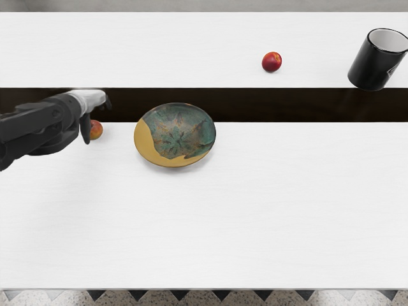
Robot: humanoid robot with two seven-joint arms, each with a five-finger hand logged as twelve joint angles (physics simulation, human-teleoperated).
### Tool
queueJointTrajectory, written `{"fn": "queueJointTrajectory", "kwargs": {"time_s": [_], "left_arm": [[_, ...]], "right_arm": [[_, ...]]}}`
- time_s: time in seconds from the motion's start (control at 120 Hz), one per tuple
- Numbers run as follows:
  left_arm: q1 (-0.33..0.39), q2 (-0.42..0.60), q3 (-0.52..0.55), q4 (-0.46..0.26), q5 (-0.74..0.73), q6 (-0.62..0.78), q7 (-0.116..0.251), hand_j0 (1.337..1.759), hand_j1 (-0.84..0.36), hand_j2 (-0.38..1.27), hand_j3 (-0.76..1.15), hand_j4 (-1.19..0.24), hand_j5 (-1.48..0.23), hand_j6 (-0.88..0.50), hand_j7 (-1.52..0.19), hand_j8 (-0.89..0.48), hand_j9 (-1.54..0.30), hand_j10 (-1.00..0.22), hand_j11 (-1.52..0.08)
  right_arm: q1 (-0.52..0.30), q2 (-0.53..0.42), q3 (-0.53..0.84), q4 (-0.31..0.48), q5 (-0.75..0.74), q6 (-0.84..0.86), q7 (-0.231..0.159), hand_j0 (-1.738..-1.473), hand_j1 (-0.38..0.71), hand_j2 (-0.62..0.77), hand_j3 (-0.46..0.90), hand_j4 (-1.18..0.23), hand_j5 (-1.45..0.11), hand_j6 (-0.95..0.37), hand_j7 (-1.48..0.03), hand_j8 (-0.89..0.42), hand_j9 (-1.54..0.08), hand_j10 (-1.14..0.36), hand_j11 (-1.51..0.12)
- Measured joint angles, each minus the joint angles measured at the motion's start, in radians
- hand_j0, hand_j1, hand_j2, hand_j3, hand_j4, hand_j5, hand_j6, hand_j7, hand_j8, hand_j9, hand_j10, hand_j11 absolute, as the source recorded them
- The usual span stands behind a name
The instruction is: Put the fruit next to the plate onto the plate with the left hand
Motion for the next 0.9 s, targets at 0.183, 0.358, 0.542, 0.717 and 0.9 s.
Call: {"fn": "queueJointTrajectory", "kwargs": {"time_s": [0.183,0.358,0.542,0.717,0.9], "left_arm": [[0.000,-0.037,0.083,0.043,0.000,0.102,0.000,1.658,-0.04,0.07,0.00,-0.33,-0.42,-0.33,-0.42,-0.33,-0.42,-0.33,-0.42],[0.026,-0.073,0.100,0.078,0.000,0.120,0.000,1.658,-0.05,0.07,0.00,-0.33,-0.43,-0.34,-0.43,-0.34,-0.43,-0.33,-0.43],[0.027,-0.087,0.103,0.110,0.001,0.125,0.000,1.658,-0.05,0.07,0.00,-0.34,-0.44,-0.34,-0.44,-0.34,-0.44,-0.34,-0.44],[0.024,-0.087,0.123,0.130,0.001,0.128,0.000,1.658,-0.06,0.07,0.00,-0.35,-0.45,-0.35,-0.45,-0.35,-0.45,-0.35,-0.45],[0.026,-0.088,0.133,0.134,0.000,0.147,0.000,1.658,-0.11,0.08,0.00,-0.39,-0.50,-0.39,-0.50,-0.39,-0.50,-0.39,-0.50]], "right_arm": [[0.000,0.000,0.000,0.000,0.000,0.000,0.000,-1.658,-0.35,0.00,0.00,0.00,0.00,0.00,0.00,0.00,0.00,0.00,0.00],[0.000,0.000,0.000,0.000,0.000,0.000,0.000,-1.658,-0.35,0.00,0.00,0.00,0.00,0.00,0.00,0.00,0.00,0.00,0.00],[0.000,0.000,0.000,0.000,0.000,0.000,0.000,-1.658,-0.35,0.00,0.00,0.00,0.00,0.00,0.00,0.00,0.00,0.00,0.00],[0.000,0.000,0.000,0.000,0.000,0.000,0.000,-1.658,-0.35,0.00,0.00,0.00,0.00,0.00,0.00,0.00,0.00,0.00,0.00],[0.000,0.000,0.000,0.000,0.000,0.000,0.000,-1.658,-0.35,0.00,0.00,0.00,0.00,0.00,0.00,0.00,0.00,0.00,0.00]]}}
